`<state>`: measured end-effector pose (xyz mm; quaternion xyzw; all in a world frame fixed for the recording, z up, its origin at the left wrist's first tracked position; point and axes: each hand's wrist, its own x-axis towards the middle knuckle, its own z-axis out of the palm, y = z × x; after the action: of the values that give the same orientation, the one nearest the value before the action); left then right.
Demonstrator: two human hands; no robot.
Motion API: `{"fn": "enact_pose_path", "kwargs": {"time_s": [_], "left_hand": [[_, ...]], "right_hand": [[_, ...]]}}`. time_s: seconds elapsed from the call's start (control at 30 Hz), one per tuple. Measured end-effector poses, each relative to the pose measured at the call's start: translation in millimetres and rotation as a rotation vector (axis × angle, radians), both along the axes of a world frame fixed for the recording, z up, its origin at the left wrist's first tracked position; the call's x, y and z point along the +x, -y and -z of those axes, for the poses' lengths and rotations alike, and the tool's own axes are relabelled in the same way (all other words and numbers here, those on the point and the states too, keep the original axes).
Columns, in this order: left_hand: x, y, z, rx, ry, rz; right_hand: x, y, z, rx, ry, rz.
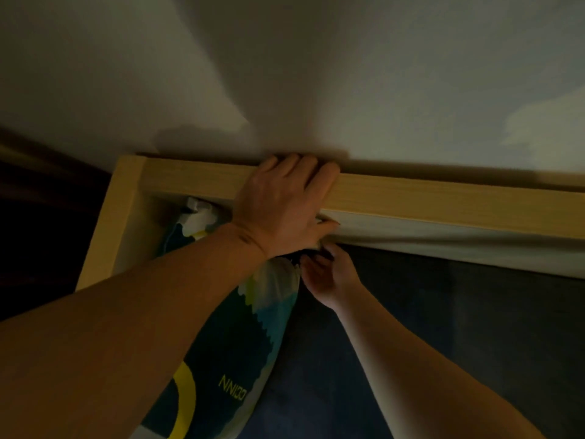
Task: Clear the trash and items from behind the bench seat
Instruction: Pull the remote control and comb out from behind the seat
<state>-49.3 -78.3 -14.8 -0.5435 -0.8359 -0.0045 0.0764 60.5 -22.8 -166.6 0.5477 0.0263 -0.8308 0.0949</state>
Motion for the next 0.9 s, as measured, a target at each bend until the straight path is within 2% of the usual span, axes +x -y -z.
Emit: {"fn": "enact_pose_path", "kwargs": {"time_s": [0.07,0.13,0.33,0.4,0.6,0.77,0.83,0.9], "left_hand": [[0,1,2,0.016,-0.008,-0.014],[0,0,1,0.019,-0.009,-0.022],[1,-1,0,0.018,-0.019,-0.027],[-1,1,0,0.027,-0.016,-0.022],[3,-2,-1,0.013,0.014,-0.08],[72,-26,-3,0.036,0.02,-0.343],[122,-44,2,0.125,0.11,-0.244],[175,-57,11,0.281,0.292,-0.189]], "right_hand": [[-15,4,13,-0.162,-0.073,0.268],[-29,9,24,-0.226,-0.112,0.378],[-30,13,39,-0.245,-0.149,0.375],[-16,9,34,-0.229,-0.159,0.309],[80,-13,-7,-0.106,-0.305,0.107],[177,-33,-45,0.082,-0.347,0.104],[204,-37,-61,0.146,-0.321,0.102],[226,-39,-77,0.208,-0.324,0.1]]}}
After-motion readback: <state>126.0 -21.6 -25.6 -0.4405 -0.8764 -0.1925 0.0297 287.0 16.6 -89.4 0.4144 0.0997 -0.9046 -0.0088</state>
